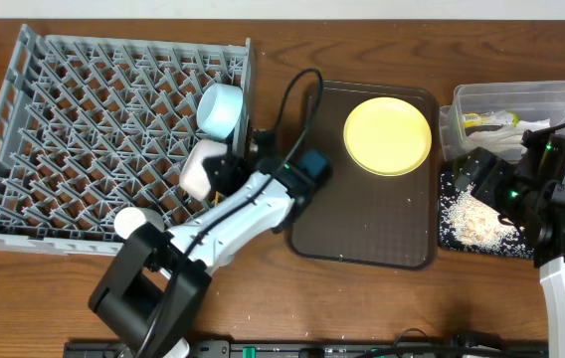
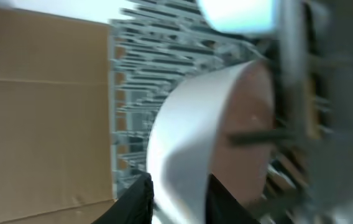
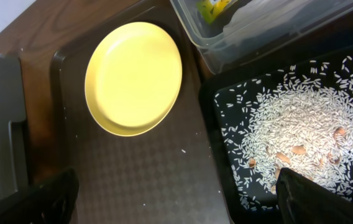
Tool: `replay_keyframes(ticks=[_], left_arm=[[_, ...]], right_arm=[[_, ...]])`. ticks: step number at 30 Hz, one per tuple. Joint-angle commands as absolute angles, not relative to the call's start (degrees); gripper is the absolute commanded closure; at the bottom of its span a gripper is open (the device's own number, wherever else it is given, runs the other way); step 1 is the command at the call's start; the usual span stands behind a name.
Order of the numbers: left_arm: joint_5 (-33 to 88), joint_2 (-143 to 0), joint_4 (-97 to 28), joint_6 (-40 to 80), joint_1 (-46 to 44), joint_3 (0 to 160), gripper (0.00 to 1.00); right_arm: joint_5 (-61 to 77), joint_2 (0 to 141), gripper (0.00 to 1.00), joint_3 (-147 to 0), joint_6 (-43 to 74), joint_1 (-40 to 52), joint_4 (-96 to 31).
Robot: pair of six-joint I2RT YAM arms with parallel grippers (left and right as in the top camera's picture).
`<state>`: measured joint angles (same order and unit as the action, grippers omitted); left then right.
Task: Sort waste into correct bins and load items into the dishwasher
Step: 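Carry the white bowl left and set it in the dish rack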
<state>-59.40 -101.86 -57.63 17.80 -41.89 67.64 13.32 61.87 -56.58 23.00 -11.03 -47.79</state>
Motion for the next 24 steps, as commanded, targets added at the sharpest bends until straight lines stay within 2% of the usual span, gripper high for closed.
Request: replay_keyframes(ticks=[1, 3, 5, 13, 15, 18, 24], left_arm=[[-52.12, -102.13, -59.29, 23.14, -43.18, 67.75, 0.66], [-49.58, -101.69, -60.10, 24.45, -43.75, 67.75, 0.57], [-46.39, -100.75, -60.18, 24.62, -43.86, 67.77, 0.52], [-28.23, -90.59, -59.05, 24.75, -43.68, 70.57, 0.48], [-24.84, -86.17, -56.82, 24.73, -43.68, 71.29, 0.44], [-21.71, -79.13, -51.64, 24.73, -43.68, 71.40, 0.35], [-21.43, -67.88, -45.17, 24.71, -43.68, 71.40, 0.29]], right_arm=[[13.56, 61.82, 0.01, -57.32, 22.68, -10.85, -47.81], [13.56, 61.82, 0.01, -57.32, 22.68, -10.85, -47.83], [13.56, 61.84, 0.01, -57.32, 22.68, -10.85, -47.86], [13.56, 61.82, 0.01, -57.32, 22.68, -10.85, -47.81], [13.56, 61.82, 0.01, -57.32, 22.68, -10.85, -47.81], [13.56, 61.82, 0.01, -57.32, 22.68, -10.85, -47.81], [13.61, 61.82, 0.01, -57.32, 23.22, -10.85, -44.47]])
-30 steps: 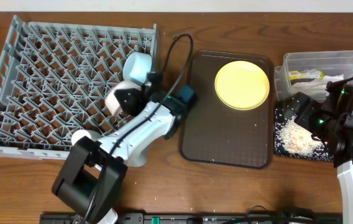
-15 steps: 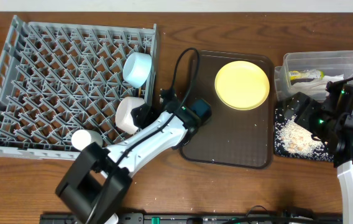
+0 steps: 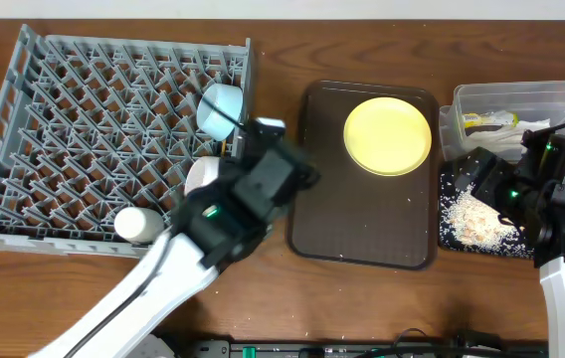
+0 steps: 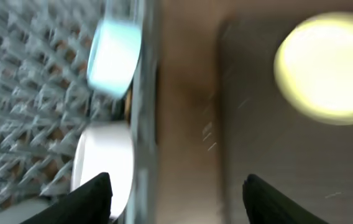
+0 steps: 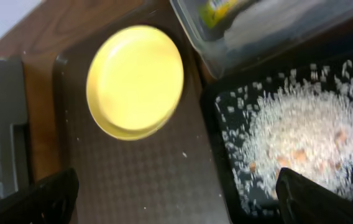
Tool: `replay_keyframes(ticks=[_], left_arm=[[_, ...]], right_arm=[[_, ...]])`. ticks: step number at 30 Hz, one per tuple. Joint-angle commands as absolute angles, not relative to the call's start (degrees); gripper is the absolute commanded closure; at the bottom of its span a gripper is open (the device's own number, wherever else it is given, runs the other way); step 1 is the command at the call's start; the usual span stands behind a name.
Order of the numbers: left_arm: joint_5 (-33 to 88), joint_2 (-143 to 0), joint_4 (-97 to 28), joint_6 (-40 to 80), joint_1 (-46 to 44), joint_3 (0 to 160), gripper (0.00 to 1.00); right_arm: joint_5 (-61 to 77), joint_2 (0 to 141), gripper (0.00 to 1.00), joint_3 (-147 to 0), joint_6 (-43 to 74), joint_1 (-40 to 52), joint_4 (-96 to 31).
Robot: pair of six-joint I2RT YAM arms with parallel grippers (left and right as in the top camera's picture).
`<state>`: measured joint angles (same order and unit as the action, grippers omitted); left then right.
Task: Sort waste into correct bins and load items into the dishwasher
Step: 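Carry the white bowl left and set it in the dish rack, then reach the right gripper to the yellow plate's right edge and grasp it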
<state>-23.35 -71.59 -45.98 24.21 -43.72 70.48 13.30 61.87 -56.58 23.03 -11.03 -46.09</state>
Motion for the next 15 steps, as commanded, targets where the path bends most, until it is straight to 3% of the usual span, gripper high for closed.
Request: replay_keyframes(ticks=[1, 4, 7, 8, 9, 15], left_arm=[[-21.43, -66.52, -44.84, 24.71, -43.68, 71.40, 0.29], [-21.43, -63.11, -44.91, 24.69, -43.68, 71.40, 0.25], [-21.45, -60.90, -44.88, 24.71, -43.68, 71.40, 0.25], [-21.43, -60.31, -44.84, 24.73, -43.68, 71.40, 0.25], [-21.43, -59.83, -44.82, 24.75, -43.68, 71.40, 0.25], [-17.06, -59.44, -45.19, 26.28, -41.01, 71.40, 0.25]], right_arm=[[14.61, 61.82, 0.01, -57.32, 24.77, -10.85, -44.10], [19.62, 62.13, 0.02, -57.32, 29.06, -10.52, -43.31], [22.20, 63.48, 0.10, -57.30, 30.50, -7.49, -44.62], [20.93, 64.23, 0.09, -57.30, 31.31, -5.98, -45.76], [18.15, 65.32, 0.01, -57.19, 32.45, -3.92, -47.18], [6.87, 72.01, 0.01, -56.90, 34.74, 4.38, -46.44]])
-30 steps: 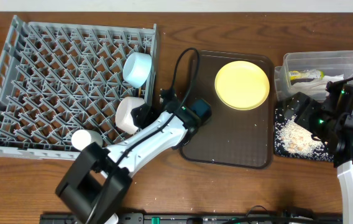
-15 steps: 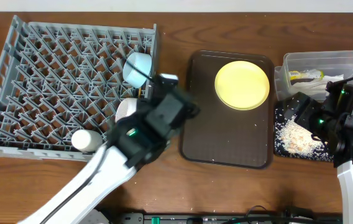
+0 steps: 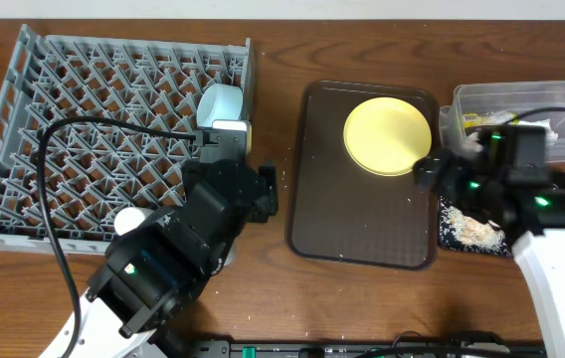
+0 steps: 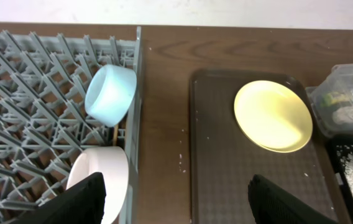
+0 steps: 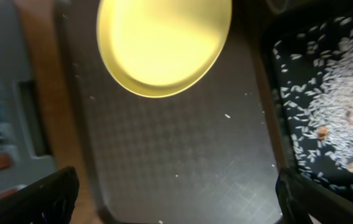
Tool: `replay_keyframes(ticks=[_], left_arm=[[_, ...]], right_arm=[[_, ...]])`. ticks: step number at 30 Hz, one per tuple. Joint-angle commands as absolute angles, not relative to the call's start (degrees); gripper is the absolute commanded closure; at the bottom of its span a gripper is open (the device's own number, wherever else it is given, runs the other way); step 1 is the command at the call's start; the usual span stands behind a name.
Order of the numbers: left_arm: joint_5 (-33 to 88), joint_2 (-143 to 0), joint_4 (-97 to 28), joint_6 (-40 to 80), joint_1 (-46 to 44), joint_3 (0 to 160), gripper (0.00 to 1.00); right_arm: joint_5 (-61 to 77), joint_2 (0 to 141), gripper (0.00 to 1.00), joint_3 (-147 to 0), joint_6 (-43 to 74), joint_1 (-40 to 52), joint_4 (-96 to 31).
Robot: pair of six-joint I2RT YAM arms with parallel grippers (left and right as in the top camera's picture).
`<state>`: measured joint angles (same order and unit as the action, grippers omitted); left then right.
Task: Sort waste into correct bins and load items into the dishwasher
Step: 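Reach the right gripper to the yellow plate's right edge and grasp it, then tilt the yellow plate up with the right gripper toward the left gripper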
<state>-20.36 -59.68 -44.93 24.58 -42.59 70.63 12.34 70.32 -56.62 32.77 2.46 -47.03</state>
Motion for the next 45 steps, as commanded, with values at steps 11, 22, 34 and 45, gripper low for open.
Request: replay_keyframes(ticks=[11, 22, 34, 45], left_arm=[[4.51, -61.56, -44.97, 25.74, -30.09, 71.37, 0.21], [17.10, -63.24, -45.91, 16.51, -29.30, 71.37, 0.20], [17.08, -65.19, -44.86, 19.55, -26.74, 71.37, 0.20], [24.03, -67.44, -44.27, 18.46, -22.24, 71.37, 0.09]], right_arm=[[8.29, 86.21, 0.24, -56.66, 48.86, 10.63, -34.63], [3.70, 98.21, 0.35, -56.66, 63.86, 12.05, -30.65], [2.44, 107.04, 0.99, -56.66, 63.55, 12.08, -31.11], [10.59, 95.79, 0.99, -56.69, 35.00, 10.92, -29.08]])
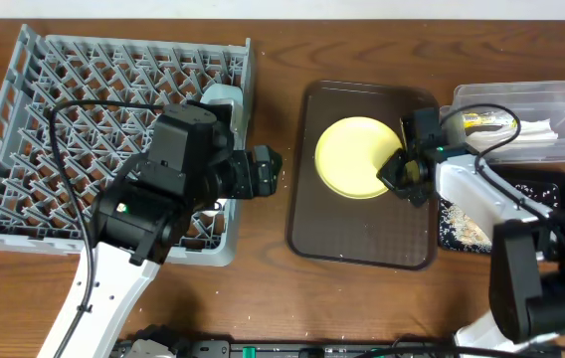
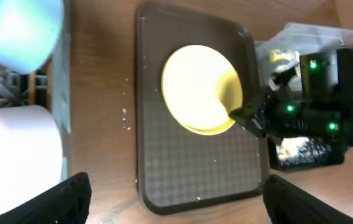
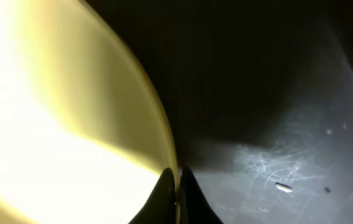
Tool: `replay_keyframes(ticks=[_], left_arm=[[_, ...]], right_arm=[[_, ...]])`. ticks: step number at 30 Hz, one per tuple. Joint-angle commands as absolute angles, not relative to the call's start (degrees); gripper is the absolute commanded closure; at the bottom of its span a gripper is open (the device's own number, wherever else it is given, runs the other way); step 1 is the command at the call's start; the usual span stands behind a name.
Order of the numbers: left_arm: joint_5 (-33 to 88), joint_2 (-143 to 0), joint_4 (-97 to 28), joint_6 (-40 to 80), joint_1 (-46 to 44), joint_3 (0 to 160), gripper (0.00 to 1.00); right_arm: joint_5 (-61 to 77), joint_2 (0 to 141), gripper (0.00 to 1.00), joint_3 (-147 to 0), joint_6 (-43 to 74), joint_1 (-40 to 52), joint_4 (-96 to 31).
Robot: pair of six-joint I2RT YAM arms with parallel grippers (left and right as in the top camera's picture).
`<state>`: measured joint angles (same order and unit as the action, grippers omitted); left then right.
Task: Sort waste into correct bins and load items into the dishwasher
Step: 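Tilt the yellow plate up with the right gripper toward the left gripper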
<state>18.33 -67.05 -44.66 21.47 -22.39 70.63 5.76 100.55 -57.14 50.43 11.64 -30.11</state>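
Observation:
The yellow plate (image 1: 352,157) lies on the brown tray (image 1: 362,249), left of the tray's middle. My right gripper (image 1: 403,171) is shut on its right rim. In the right wrist view the fingertips (image 3: 167,183) pinch the rim of the plate (image 3: 52,143). My left gripper (image 1: 268,171) hovers open and holds nothing, over the wood between the grey rack (image 1: 64,89) and the tray. The left wrist view shows this gripper (image 2: 175,200) and, past it, the plate (image 2: 198,87). It also shows a blue cup (image 2: 18,28) and a white bowl (image 2: 15,155) in the rack.
A clear bin (image 1: 551,99) holding wrappers stands at the back right. A black tray (image 1: 546,181) with spilled rice lies in front of it. My left arm covers the rack's right front corner. A cable loops over the rack.
My right gripper was open above the tray beside the plate. Now it is shut on the plate's right rim, and the plate lies further left. My left arm has shifted further back along the rack's edge.
At first my left gripper was around the white bowl at the rack's right edge, the right one open over the rice tray. Then the left was open and off the bowl, which stayed in the rack. The right arm then reached the plate and now grips it.

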Motion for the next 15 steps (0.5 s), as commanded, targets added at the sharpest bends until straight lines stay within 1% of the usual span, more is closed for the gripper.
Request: replay_keyframes(ticks=[1, 4, 7, 9, 12, 15], left_arm=[[26.20, -67.64, -44.23, 16.38, -22.24, 71.37, 0.09], [28.10, -67.99, -44.10, 14.63, -22.24, 71.37, 0.09], [28.69, -68.05, -42.70, 14.63, -22.24, 71.37, 0.09], [31.42, -68.05, -41.12, 14.63, -22.24, 71.37, 0.08], [34.17, -68.05, -39.77, 14.63, -22.24, 71.37, 0.07], [34.09, -68.05, -39.97, 14.59, -22.24, 71.37, 0.07]], right_arm=[[14.22, 94.19, 0.99, -56.69, 30.87, 10.37, -28.42], [26.57, 89.65, 0.99, -56.69, 21.39, 8.56, -26.55], [35.16, 86.13, 0.99, -56.69, 14.83, 7.18, -26.13], [40.75, 84.03, 0.99, -56.69, 10.02, 6.33, -26.33], [44.97, 82.28, 0.99, -56.69, 7.09, 5.78, -26.57], [48.58, 81.25, 0.99, -56.69, 5.06, 5.39, -26.57]])
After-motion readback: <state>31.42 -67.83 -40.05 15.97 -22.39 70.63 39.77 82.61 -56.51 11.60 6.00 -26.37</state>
